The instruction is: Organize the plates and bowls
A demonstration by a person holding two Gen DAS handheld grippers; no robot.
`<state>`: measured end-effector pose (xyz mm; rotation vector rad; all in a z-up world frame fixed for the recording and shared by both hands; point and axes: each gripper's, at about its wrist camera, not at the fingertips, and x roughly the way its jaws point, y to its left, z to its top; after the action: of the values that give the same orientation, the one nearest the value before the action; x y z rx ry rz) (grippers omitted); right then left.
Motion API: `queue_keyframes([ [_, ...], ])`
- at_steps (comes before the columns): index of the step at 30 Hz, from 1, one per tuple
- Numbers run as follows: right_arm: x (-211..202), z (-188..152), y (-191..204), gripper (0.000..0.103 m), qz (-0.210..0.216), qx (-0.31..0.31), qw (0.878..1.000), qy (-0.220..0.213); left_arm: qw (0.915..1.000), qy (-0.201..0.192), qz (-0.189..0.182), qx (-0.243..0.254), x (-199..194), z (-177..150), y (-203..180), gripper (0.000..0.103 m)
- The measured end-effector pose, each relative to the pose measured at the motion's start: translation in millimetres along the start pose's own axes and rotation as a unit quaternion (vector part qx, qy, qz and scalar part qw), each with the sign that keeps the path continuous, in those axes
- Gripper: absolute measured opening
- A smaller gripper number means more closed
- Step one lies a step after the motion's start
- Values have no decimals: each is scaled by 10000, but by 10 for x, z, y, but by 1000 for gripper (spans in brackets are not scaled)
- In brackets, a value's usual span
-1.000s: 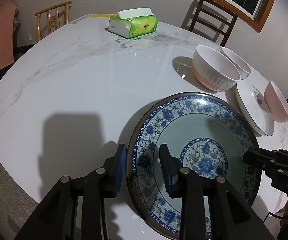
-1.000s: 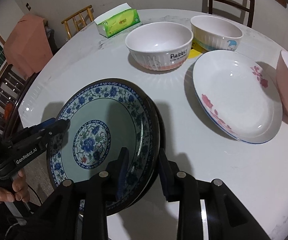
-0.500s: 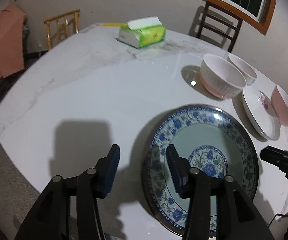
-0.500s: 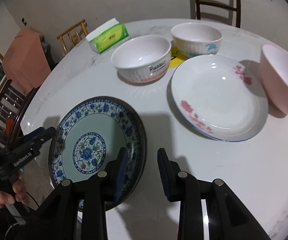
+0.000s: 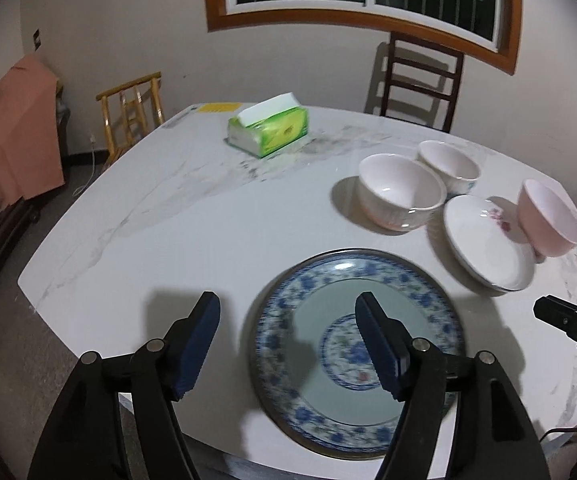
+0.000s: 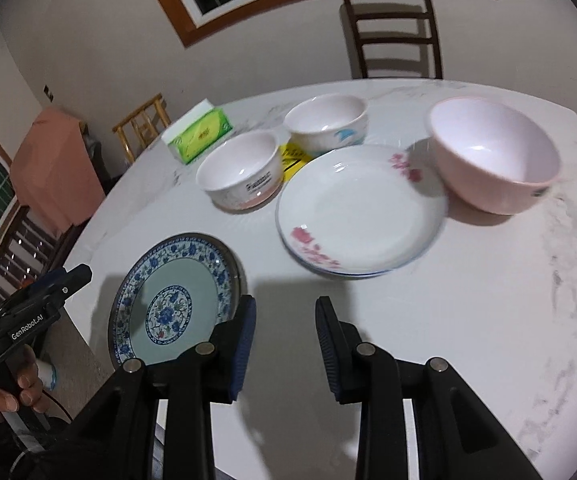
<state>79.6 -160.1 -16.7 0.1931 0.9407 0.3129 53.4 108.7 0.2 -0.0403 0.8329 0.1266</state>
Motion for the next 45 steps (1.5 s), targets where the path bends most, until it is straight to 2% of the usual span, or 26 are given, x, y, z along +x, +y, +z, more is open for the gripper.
queue_keyframes([
  [11,-591,-269,-345,31,-473,96,9965,-678,9989,-198,-98,414,-191,-9,-541,70],
  [18,-633,-248,-500,31,-542,203,9944,-887,9985,-235,-270,408,-151,63,-695,70],
  [28,-269,86,-685,31,-726,3,9938,-844,9966,-326,-563,514,212,297,-1075,70],
  [36,320,382,-930,31,-827,-4,9958,-396,9942,192,-883,578,757,492,-1453,68],
  [42,692,516,-1047,30,-846,-10,9963,-137,9915,761,-977,393,1217,567,-1580,53],
  [45,806,575,-1079,29,-863,-49,9962,-86,9906,906,-965,335,1387,587,-1617,53],
])
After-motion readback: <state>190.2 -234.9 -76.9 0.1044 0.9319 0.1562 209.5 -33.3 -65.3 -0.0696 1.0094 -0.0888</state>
